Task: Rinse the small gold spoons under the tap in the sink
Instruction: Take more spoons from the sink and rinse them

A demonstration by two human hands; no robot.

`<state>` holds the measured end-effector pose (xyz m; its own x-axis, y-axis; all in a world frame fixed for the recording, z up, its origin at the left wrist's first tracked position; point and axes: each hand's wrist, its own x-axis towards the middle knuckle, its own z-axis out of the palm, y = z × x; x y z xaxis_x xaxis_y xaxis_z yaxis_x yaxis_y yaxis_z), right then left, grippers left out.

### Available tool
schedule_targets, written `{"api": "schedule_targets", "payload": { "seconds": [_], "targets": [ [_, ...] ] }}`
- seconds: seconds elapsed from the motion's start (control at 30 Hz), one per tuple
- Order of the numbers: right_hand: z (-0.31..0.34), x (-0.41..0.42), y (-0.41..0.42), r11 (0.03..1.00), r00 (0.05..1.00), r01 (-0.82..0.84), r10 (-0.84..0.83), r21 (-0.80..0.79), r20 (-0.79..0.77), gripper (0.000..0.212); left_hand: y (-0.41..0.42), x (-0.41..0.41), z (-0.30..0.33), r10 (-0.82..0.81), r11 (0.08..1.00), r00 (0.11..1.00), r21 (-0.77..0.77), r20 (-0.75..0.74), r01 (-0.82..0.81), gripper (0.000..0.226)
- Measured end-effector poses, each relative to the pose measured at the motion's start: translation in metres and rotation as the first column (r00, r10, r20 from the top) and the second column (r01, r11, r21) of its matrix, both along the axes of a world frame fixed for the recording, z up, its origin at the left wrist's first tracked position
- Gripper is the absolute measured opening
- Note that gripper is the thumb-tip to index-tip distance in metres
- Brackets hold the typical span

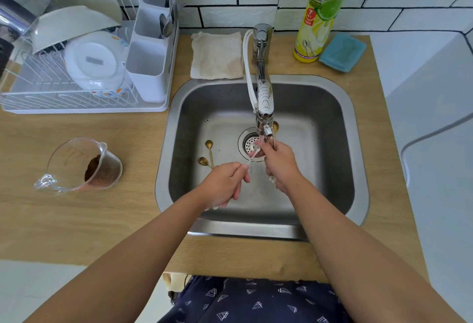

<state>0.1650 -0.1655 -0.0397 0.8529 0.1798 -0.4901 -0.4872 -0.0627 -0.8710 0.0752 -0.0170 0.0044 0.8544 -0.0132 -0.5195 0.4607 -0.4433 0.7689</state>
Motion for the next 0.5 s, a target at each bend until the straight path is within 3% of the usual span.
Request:
{"api": "schedule_targets", "payload": {
  "seconds": [0.13,0.2,0.27,0.4,0.5],
  "targets": [
    [-0.001,-0.009,-0.001,0.980,0.979,-0.174,0.183,-0.098,0.093,0.022,0.002,-0.001,0.000,0.010,1.000,1.000,-0.014,-0.018,-0.011,0.041],
    [0.000,-0.004,0.000,0.994,0.996,-0.068,0.072,-0.089,0.047,0.013,0.003,-0.002,0.000,0.036,0.994,0.998,-0.098,-0.055,-0.041,0.042],
    [0.003,0.002,-0.001,0.998,0.996,0.064,-0.065,-0.016,-0.064,0.023,0.004,-0.003,0.001,0.102,0.951,0.986,-0.278,-0.135,-0.137,0.042],
    [0.004,0.000,-0.006,0.993,0.995,-0.078,0.084,0.094,-0.061,0.016,0.010,0.001,0.005,0.177,0.812,0.937,-0.494,-0.301,-0.312,0.042],
    [0.003,-0.004,-0.004,0.994,0.998,-0.020,0.025,0.109,-0.049,0.012,0.015,0.004,0.012,0.125,0.824,0.936,-0.491,-0.328,-0.282,0.046]
  ]
}}
